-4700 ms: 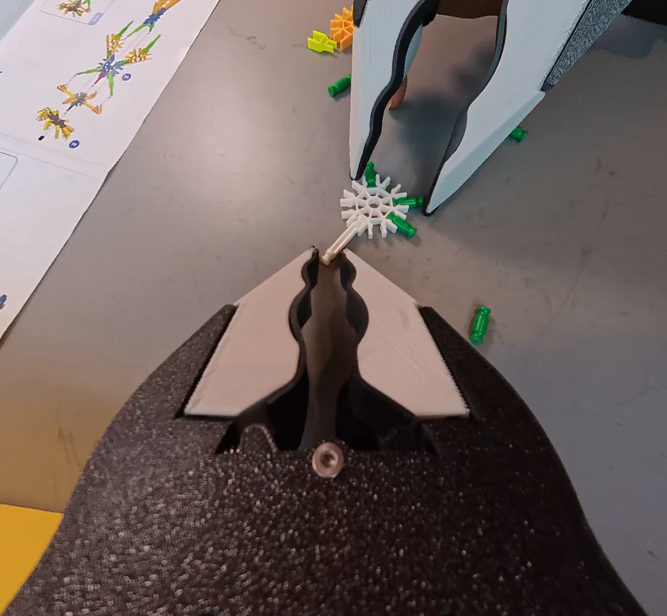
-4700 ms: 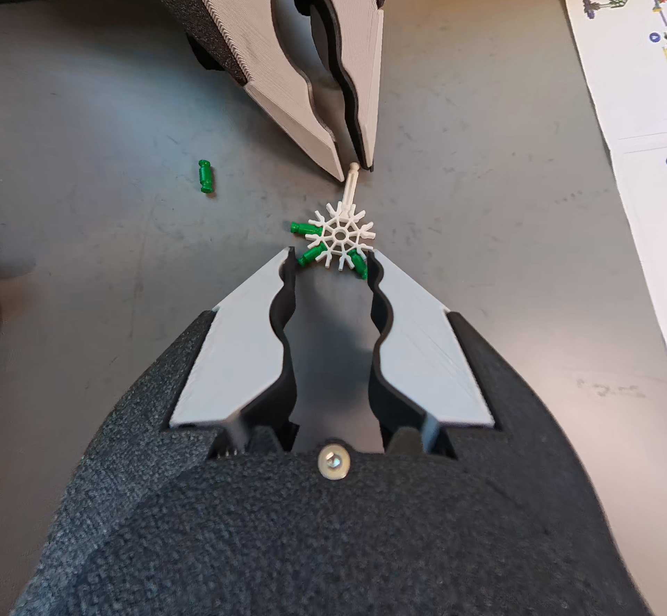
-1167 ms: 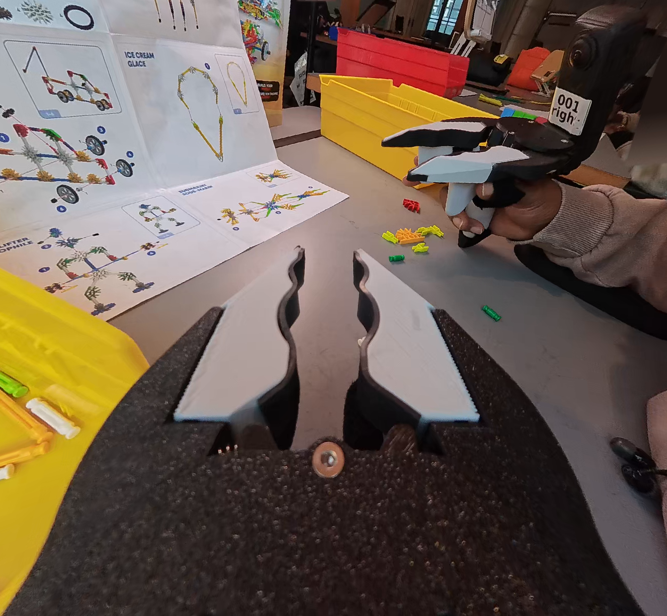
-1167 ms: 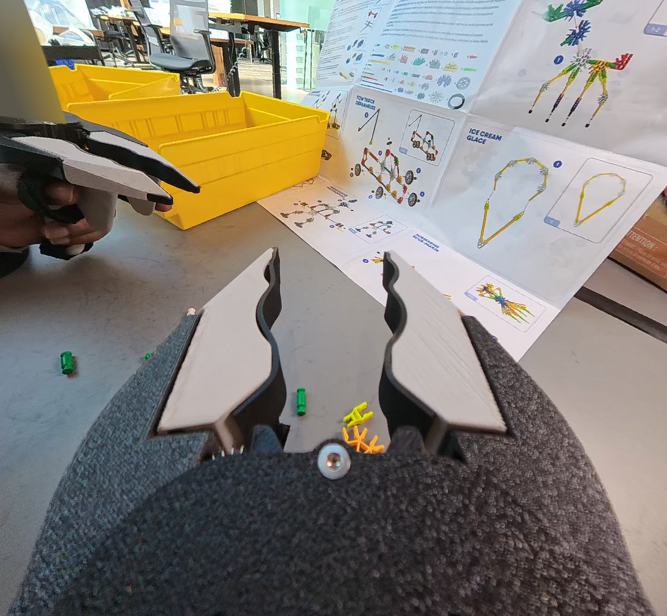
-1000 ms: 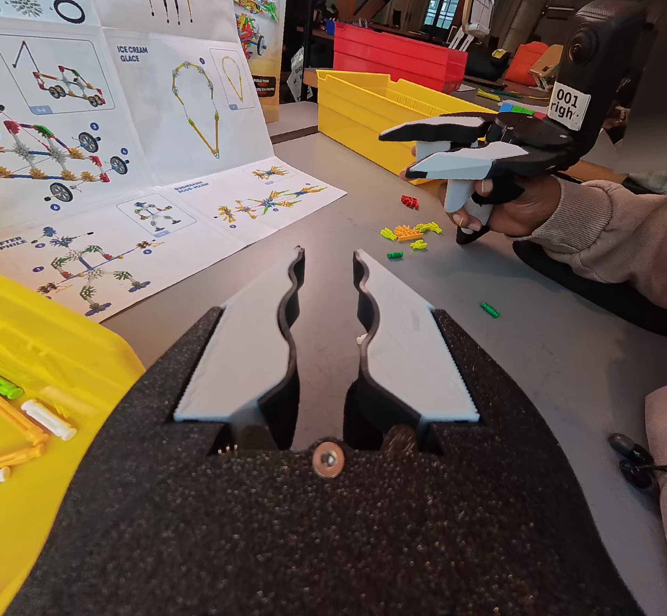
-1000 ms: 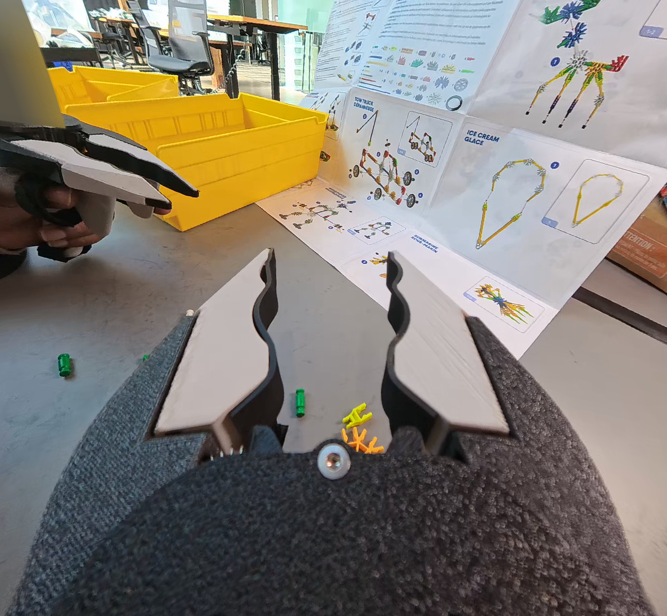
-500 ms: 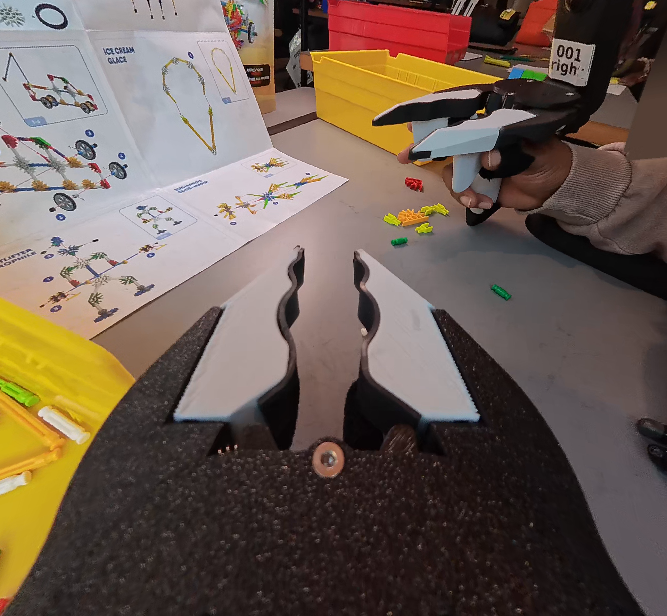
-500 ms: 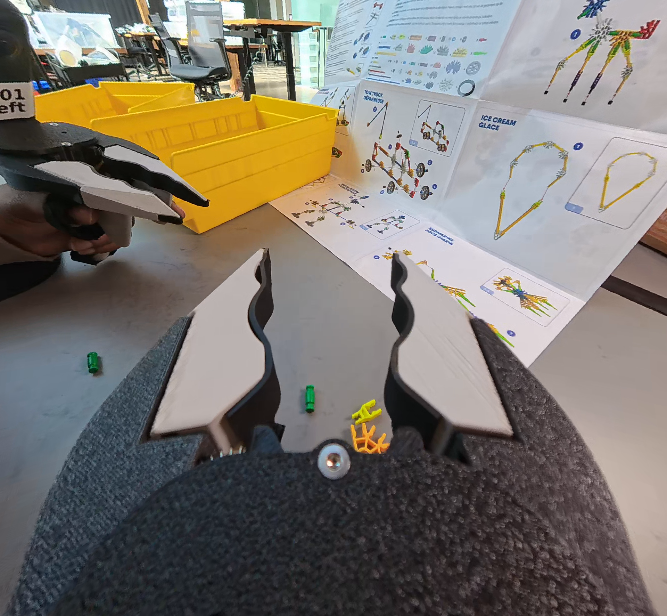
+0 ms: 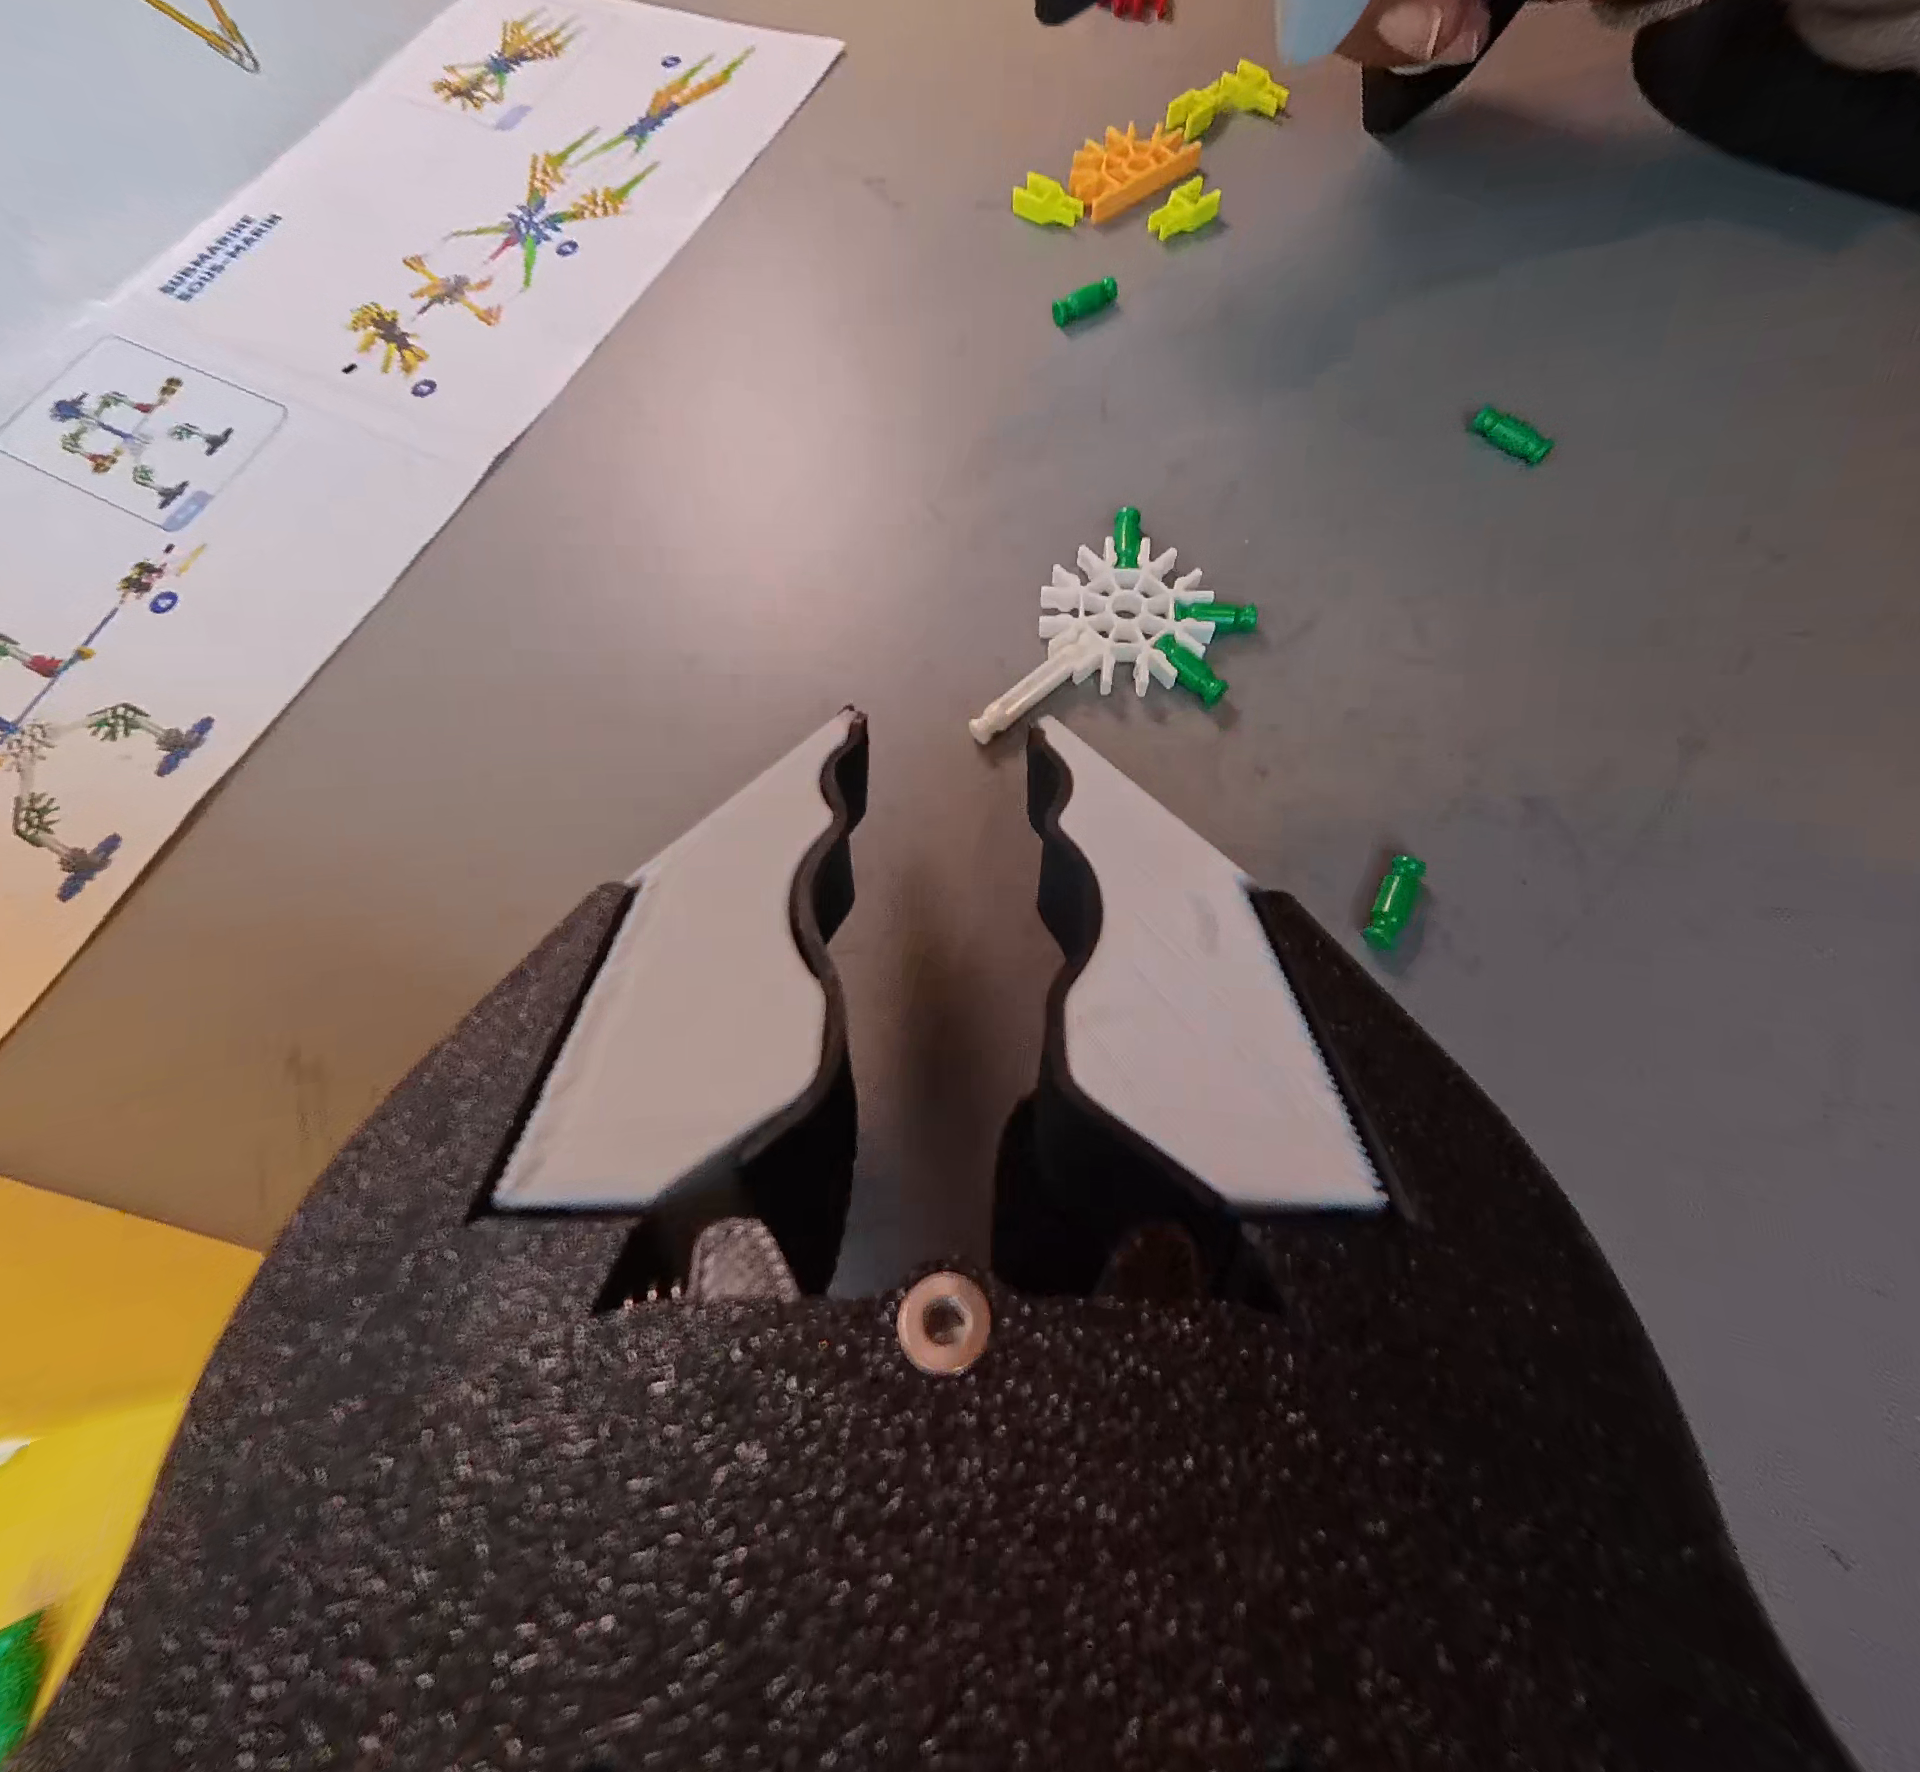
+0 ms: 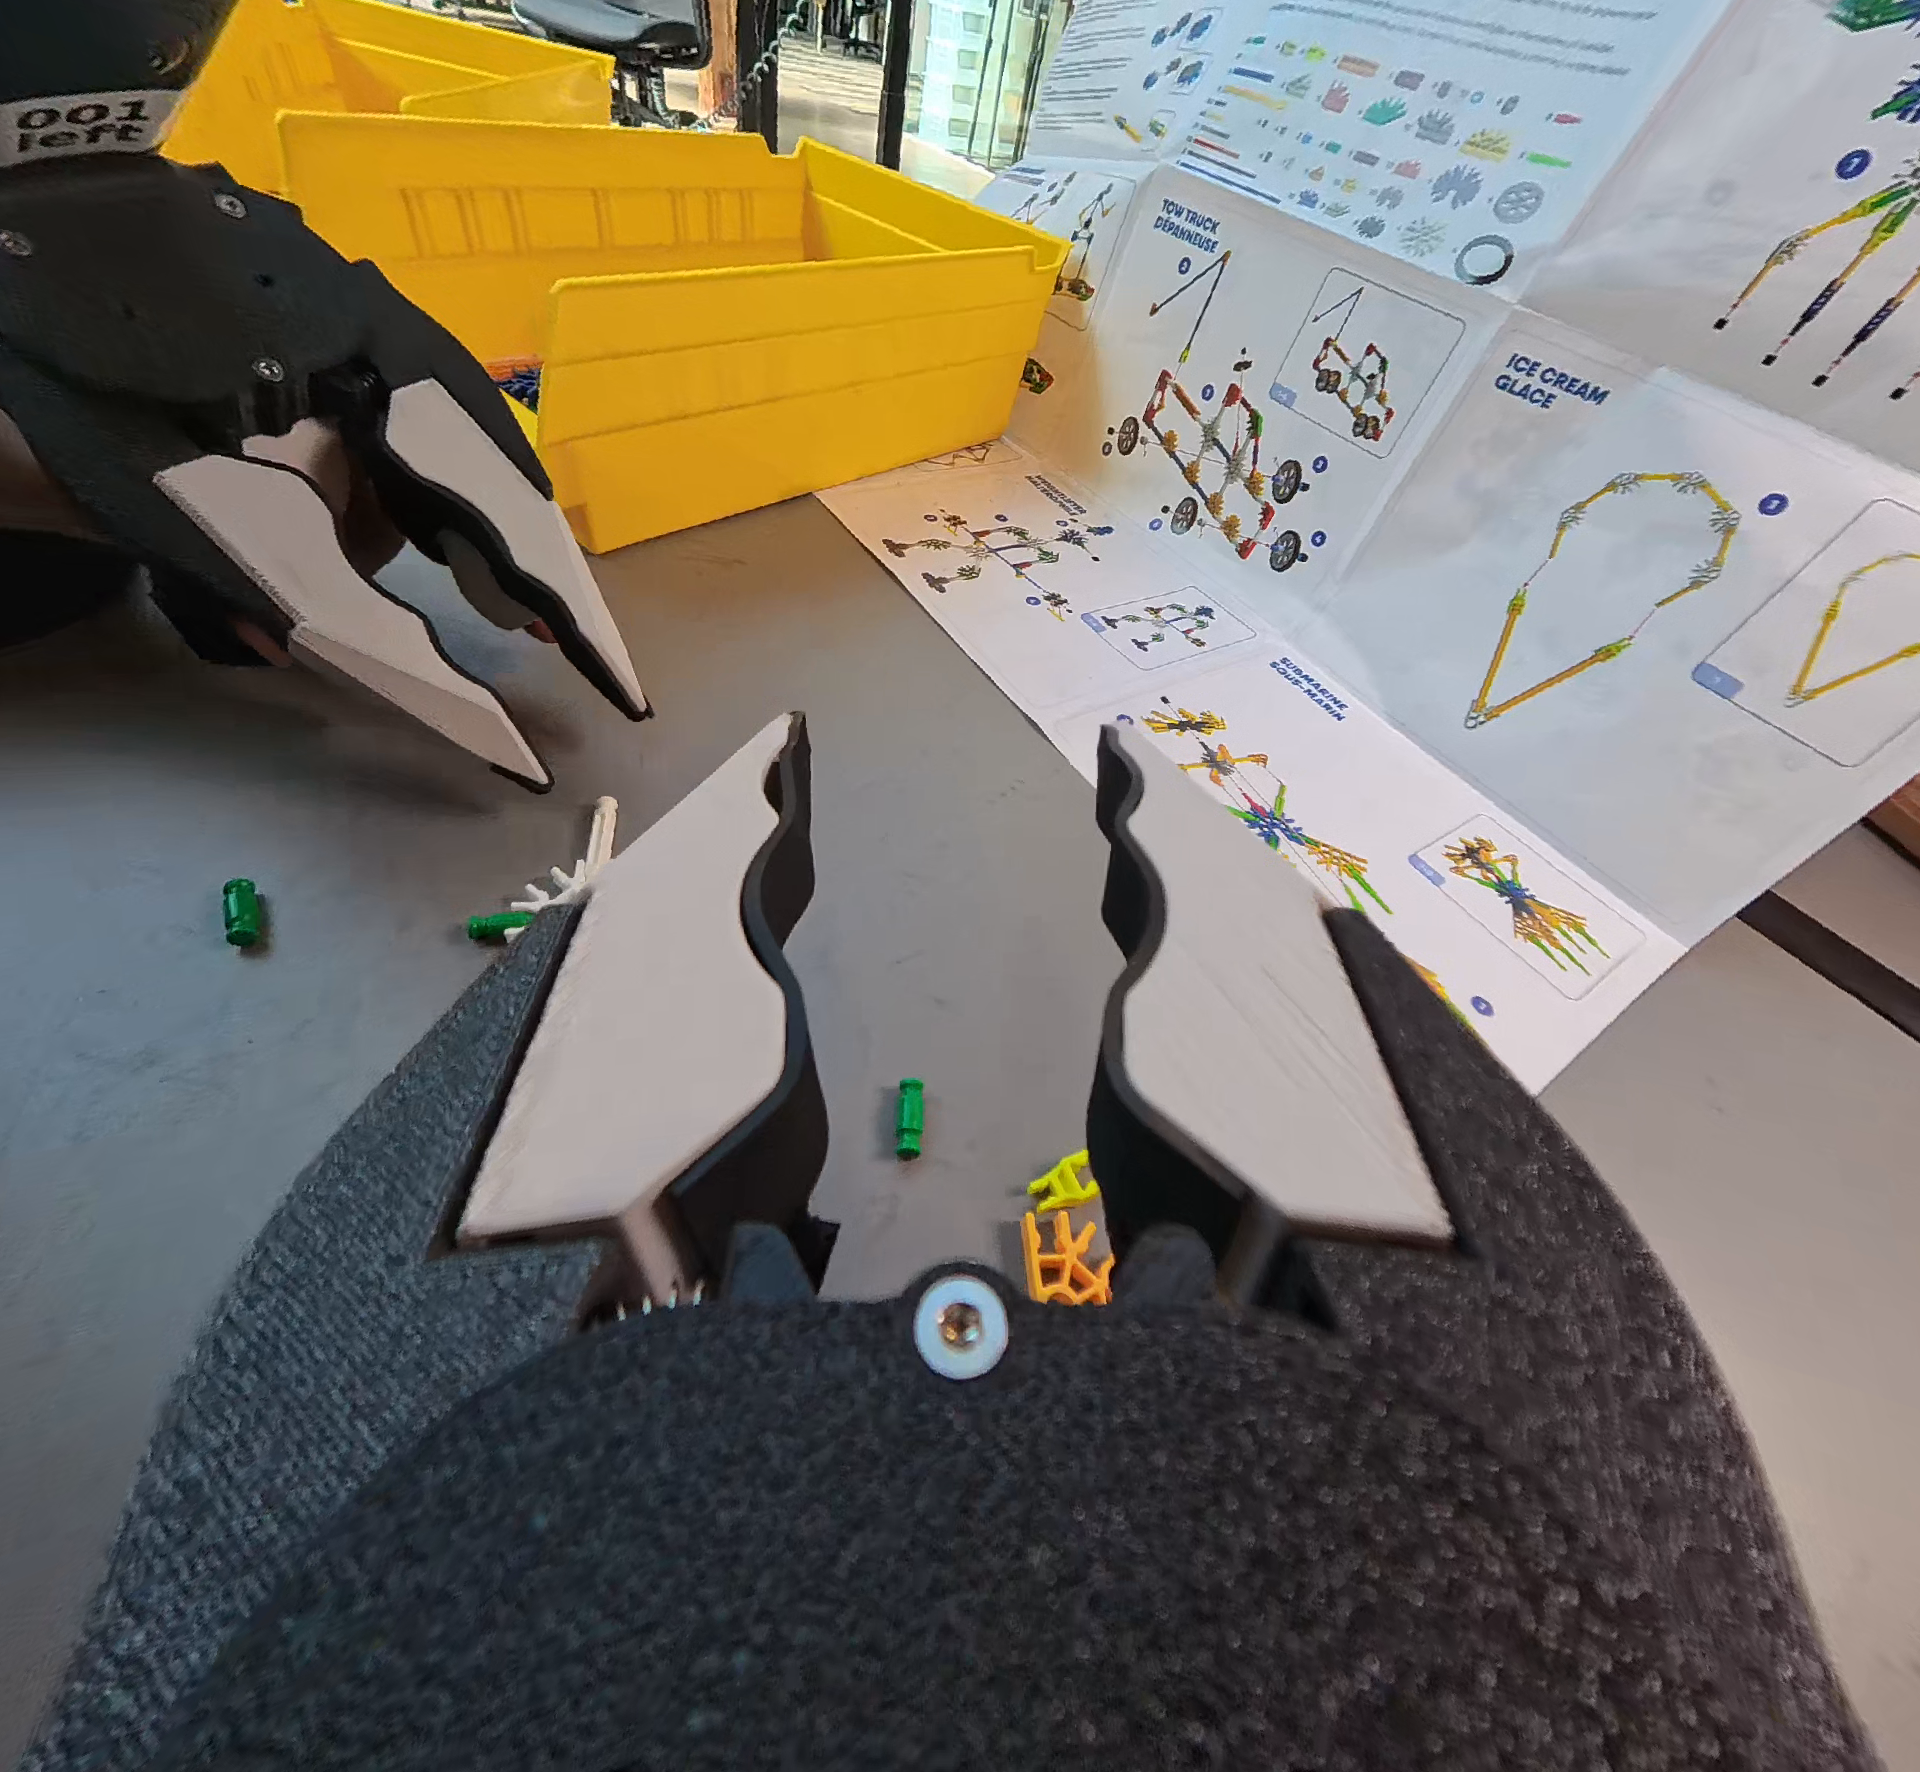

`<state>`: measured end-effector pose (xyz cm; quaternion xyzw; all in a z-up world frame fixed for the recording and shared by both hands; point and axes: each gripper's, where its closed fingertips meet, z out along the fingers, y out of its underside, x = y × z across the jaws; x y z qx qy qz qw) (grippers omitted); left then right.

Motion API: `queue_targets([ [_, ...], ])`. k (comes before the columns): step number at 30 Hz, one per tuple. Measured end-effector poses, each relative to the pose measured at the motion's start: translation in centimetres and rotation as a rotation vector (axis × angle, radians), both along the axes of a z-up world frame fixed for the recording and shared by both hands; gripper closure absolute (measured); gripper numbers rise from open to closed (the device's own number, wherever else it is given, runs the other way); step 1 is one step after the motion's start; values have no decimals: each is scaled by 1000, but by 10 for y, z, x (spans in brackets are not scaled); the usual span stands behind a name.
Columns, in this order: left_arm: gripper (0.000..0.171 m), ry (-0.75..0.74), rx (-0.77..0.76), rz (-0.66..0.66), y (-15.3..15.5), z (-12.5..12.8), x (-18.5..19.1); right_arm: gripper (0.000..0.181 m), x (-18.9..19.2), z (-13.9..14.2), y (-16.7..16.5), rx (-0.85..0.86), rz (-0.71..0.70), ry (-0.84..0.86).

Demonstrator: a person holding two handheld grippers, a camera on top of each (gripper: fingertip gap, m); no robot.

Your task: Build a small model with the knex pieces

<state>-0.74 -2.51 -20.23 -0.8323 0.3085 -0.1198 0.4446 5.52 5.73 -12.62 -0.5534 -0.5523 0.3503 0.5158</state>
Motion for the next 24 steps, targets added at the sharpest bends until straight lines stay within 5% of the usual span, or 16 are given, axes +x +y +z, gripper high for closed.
queue_targets([
  [5,141,64,-50,-36,6,-14,7,129,-4,-6,-6,30,21,-39],
  [11,162,34,-95,-87,-1,-17,15,131,-4,-7,-7,26,28,-42],
  [24,163,35,-92,-99,1,-17,11,138,-5,-12,-11,45,49,-79],
])
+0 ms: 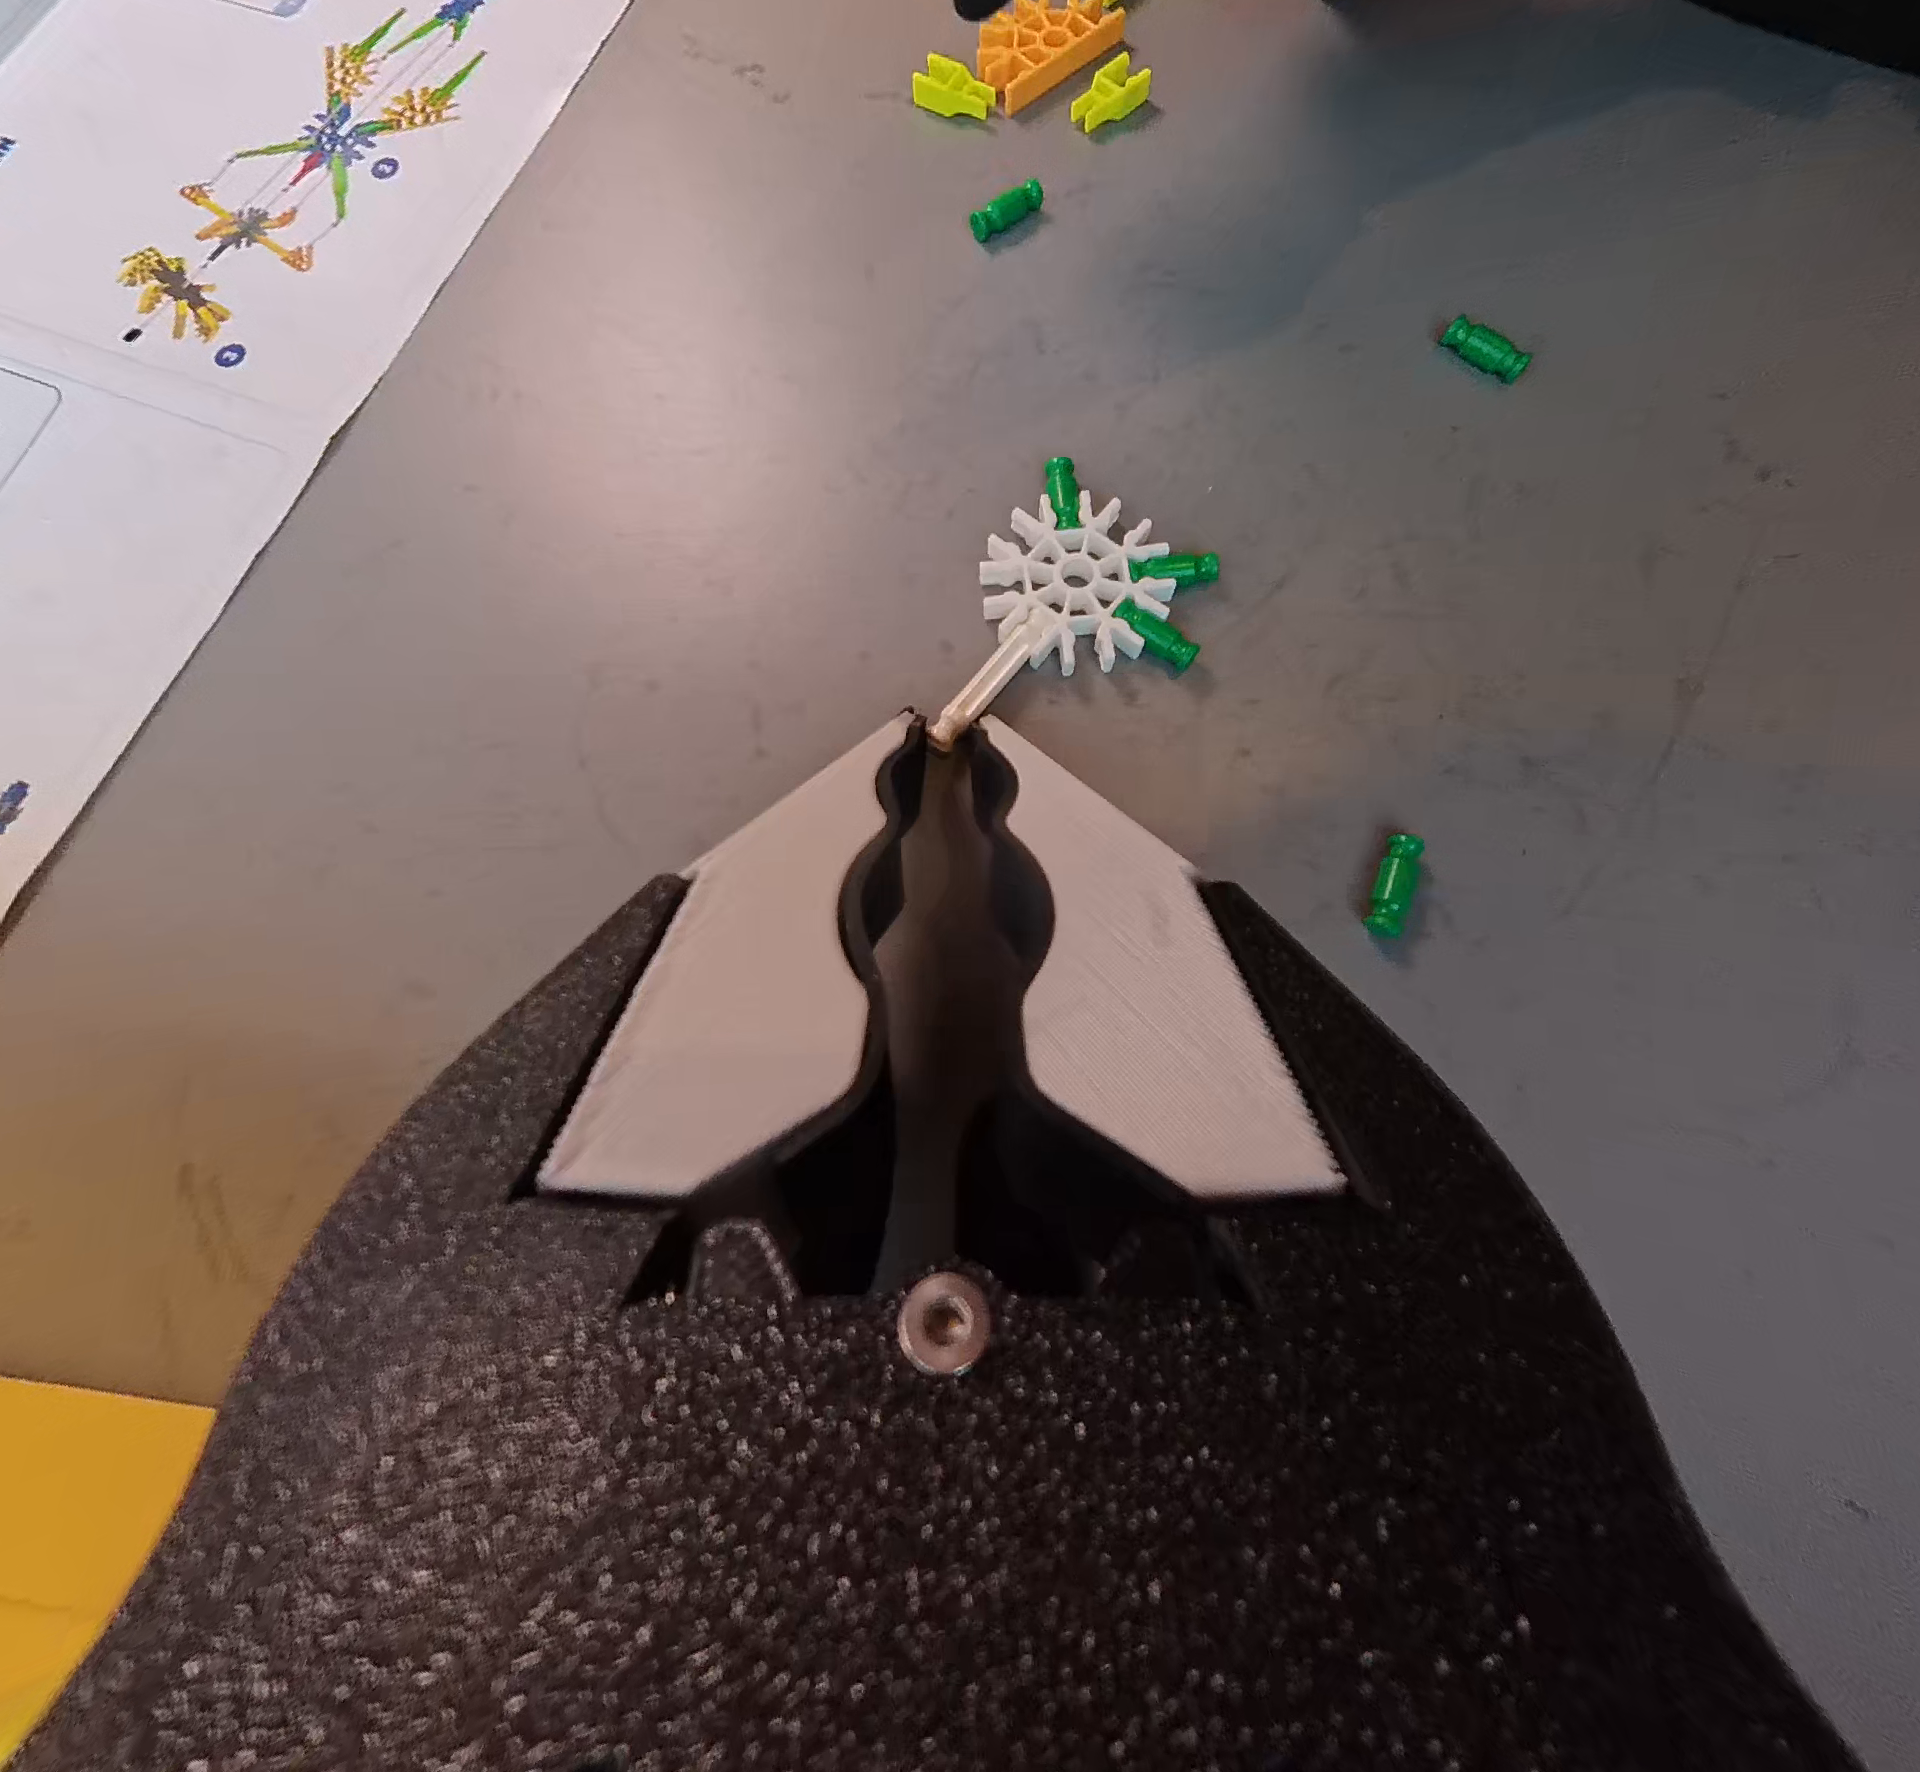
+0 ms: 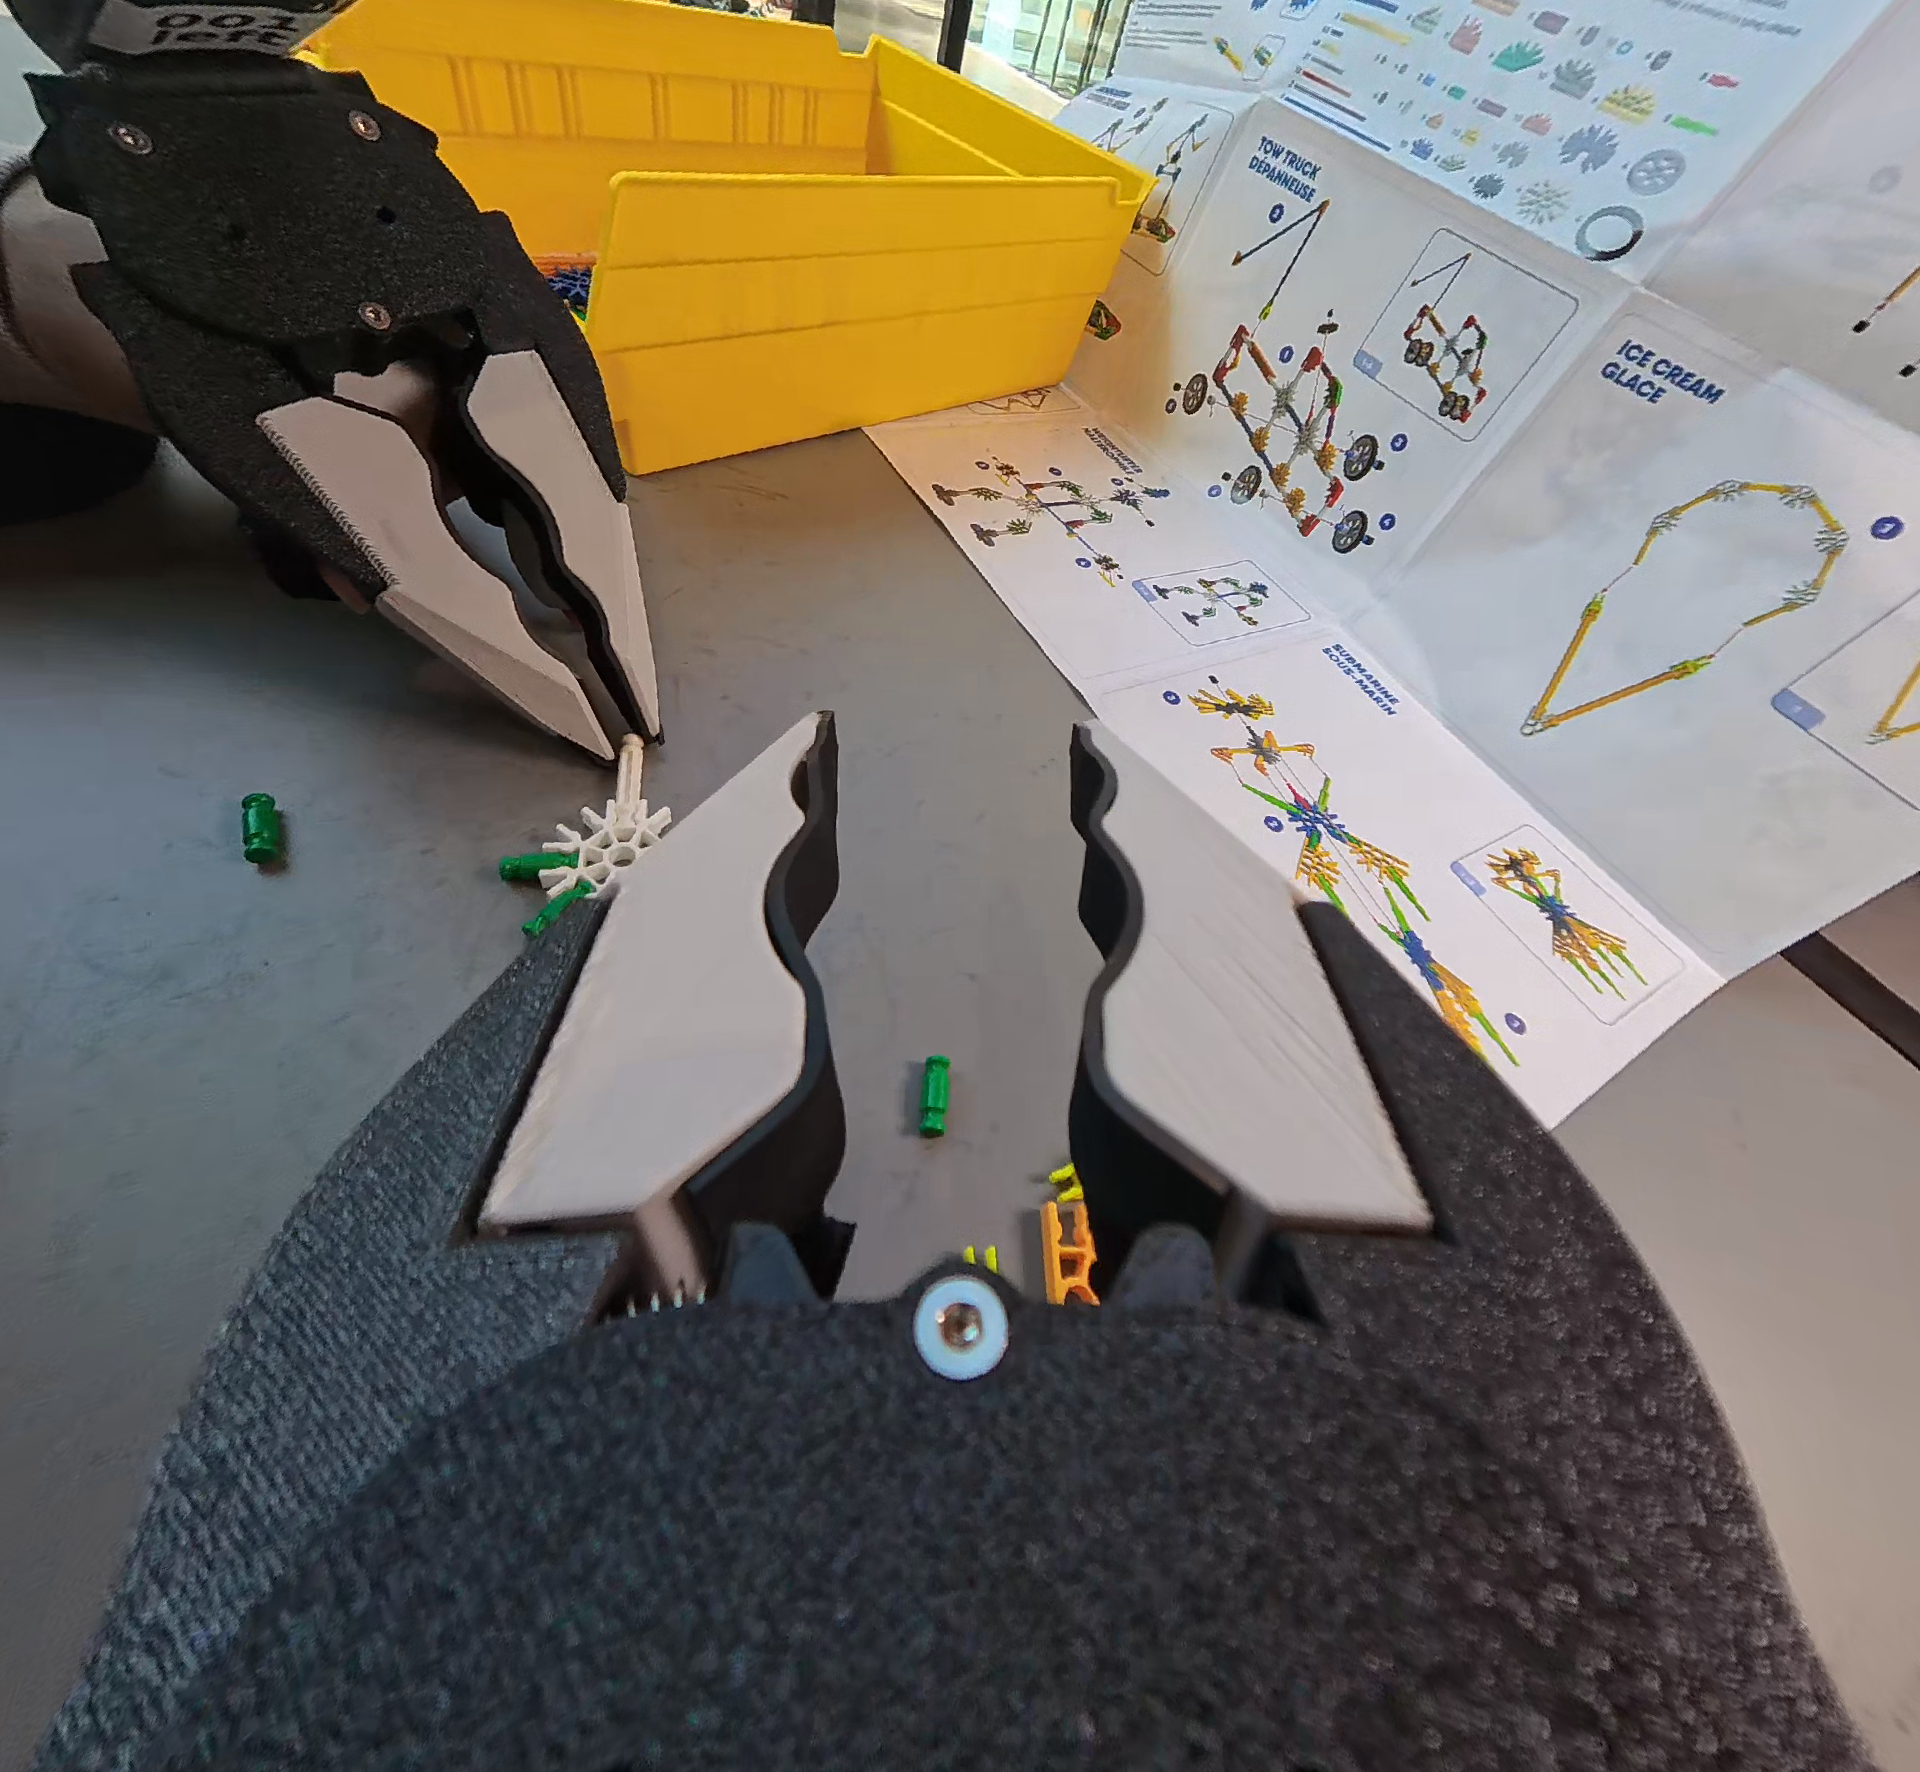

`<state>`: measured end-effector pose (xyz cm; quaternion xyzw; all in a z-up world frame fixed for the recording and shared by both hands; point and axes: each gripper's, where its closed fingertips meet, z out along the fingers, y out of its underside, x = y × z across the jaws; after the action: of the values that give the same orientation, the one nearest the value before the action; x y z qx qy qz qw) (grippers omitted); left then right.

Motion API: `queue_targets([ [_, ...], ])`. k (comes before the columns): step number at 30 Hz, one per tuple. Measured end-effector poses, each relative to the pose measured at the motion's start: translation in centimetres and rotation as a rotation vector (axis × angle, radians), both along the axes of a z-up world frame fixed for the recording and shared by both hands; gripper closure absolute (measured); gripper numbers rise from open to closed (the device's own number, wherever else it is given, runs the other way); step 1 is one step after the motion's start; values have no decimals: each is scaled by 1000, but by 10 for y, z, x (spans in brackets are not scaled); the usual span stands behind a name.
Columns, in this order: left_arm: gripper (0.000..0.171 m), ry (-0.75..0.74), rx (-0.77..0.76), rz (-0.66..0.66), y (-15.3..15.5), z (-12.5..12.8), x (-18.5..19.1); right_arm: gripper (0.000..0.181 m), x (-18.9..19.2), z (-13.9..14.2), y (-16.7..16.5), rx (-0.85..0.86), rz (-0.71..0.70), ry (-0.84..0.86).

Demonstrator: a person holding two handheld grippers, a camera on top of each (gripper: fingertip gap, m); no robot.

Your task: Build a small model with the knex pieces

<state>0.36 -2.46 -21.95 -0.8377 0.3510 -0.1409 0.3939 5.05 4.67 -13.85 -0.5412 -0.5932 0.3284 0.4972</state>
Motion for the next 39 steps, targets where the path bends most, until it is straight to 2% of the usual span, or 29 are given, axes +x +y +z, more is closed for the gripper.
queue_targets([
  [6,162,8,8,7,0,0,-2,138,0,-2,-1,8,5,-11],
  [10,155,9,31,34,3,3,-6,139,0,-3,-1,10,4,-16],
  [19,150,-138,67,35,-7,26,-6,139,1,-2,0,8,-1,-14],
  [22,149,-166,68,1,-15,33,-3,139,1,-2,1,6,-8,-11],
  [28,146,-163,18,-149,-40,31,10,139,6,7,13,-33,-64,45],
  [39,146,-119,-105,-324,-72,11,31,138,10,13,23,-71,-109,88],
])
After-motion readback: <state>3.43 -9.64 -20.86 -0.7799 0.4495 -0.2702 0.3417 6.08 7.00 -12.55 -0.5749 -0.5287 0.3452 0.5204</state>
